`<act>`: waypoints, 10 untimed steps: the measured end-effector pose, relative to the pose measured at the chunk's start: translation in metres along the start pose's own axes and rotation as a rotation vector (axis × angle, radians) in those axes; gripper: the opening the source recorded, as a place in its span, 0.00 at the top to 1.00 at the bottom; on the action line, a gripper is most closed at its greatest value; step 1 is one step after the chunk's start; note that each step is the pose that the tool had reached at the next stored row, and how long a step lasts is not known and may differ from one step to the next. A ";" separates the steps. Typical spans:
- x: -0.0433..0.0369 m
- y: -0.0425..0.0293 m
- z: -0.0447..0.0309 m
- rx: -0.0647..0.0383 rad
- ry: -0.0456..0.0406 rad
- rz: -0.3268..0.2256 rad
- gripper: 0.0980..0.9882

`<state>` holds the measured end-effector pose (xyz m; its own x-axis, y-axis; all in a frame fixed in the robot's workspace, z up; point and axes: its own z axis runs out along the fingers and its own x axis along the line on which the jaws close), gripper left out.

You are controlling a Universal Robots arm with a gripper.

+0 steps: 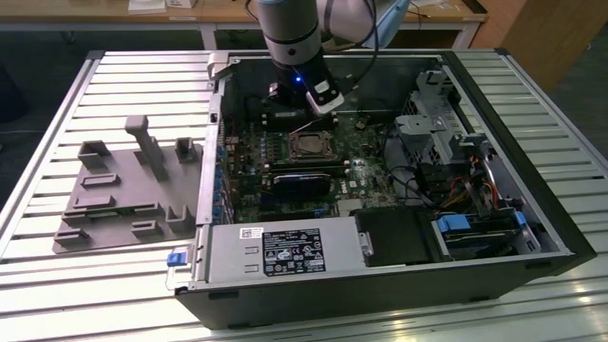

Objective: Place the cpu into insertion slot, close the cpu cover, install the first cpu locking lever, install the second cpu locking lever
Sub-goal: 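Install the first cpu locking lever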

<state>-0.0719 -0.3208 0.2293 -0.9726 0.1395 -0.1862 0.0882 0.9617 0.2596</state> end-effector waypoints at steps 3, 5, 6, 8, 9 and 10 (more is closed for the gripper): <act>0.0007 -0.0010 0.0035 0.000 -0.0001 0.000 0.99; 0.0010 -0.0013 0.0048 0.001 -0.0009 0.002 0.99; 0.0011 -0.0015 0.0053 0.002 -0.0023 0.008 0.99; 0.0014 -0.0019 0.0068 0.005 -0.0074 0.027 0.99; 0.0015 -0.0021 0.0075 0.007 -0.0104 0.037 0.99; 0.0017 -0.0022 0.0082 0.009 -0.0132 0.048 0.99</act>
<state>-0.0719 -0.3208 0.2207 -0.9642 0.1885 -0.1863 0.1368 0.9560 0.2596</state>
